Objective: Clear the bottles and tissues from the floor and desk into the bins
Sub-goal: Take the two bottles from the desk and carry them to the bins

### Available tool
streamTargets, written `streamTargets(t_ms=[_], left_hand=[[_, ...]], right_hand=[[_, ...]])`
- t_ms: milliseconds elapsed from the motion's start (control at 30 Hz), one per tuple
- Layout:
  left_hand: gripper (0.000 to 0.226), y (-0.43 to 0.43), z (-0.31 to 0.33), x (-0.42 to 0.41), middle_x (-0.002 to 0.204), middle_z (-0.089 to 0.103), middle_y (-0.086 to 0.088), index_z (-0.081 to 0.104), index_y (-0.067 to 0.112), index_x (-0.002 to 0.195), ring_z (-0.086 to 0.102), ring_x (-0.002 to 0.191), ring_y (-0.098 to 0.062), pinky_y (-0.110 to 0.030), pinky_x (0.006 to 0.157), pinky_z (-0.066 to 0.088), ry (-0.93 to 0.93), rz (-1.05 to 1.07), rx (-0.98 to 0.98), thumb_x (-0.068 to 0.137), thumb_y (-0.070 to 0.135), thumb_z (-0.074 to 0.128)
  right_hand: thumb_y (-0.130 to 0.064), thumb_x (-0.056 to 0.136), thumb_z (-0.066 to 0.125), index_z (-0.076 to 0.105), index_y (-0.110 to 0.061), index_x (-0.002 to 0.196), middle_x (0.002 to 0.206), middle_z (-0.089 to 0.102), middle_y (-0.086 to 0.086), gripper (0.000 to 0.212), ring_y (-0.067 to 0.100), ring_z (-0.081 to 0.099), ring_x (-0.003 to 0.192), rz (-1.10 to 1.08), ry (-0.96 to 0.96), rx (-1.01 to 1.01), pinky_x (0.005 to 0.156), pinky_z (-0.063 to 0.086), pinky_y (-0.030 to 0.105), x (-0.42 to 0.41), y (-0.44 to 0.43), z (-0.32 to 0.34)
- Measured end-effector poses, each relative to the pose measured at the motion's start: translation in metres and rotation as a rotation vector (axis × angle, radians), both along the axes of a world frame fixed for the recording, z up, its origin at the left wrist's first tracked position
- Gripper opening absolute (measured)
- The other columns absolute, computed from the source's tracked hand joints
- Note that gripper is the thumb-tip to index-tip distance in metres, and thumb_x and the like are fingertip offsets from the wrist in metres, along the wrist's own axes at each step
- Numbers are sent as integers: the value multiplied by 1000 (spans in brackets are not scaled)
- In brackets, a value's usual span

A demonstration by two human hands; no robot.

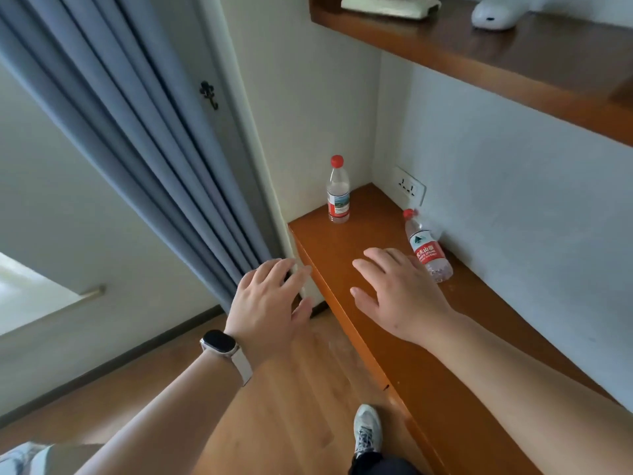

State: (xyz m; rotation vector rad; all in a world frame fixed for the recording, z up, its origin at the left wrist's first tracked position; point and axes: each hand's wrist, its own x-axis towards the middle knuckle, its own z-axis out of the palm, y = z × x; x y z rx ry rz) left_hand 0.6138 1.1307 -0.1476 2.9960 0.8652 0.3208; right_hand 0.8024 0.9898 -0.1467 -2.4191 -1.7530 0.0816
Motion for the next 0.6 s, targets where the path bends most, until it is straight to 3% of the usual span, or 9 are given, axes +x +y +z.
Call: streamTargets(t_ms=[300, 600], left_hand=[[48, 31, -16, 104, 139, 53, 3, 50, 31, 136, 46, 131, -22, -45, 103, 41, 93, -38, -62, 94, 52, 40], [50, 57, -55, 173, 147, 43, 9, 40, 33, 143, 34, 138, -17, -42, 111, 32, 101, 54, -341, 96, 50, 43]], right_hand=[[-54, 97, 30, 45, -23, 137, 142, 45, -1, 53, 21, 40, 131, -66, 0, -14, 103, 39, 40, 100, 22, -18], [-55, 96, 30, 45, -25, 134, 140, 46, -1, 52, 21, 44, 128, -250, 70, -59, 102, 39, 39, 146, 19, -68]])
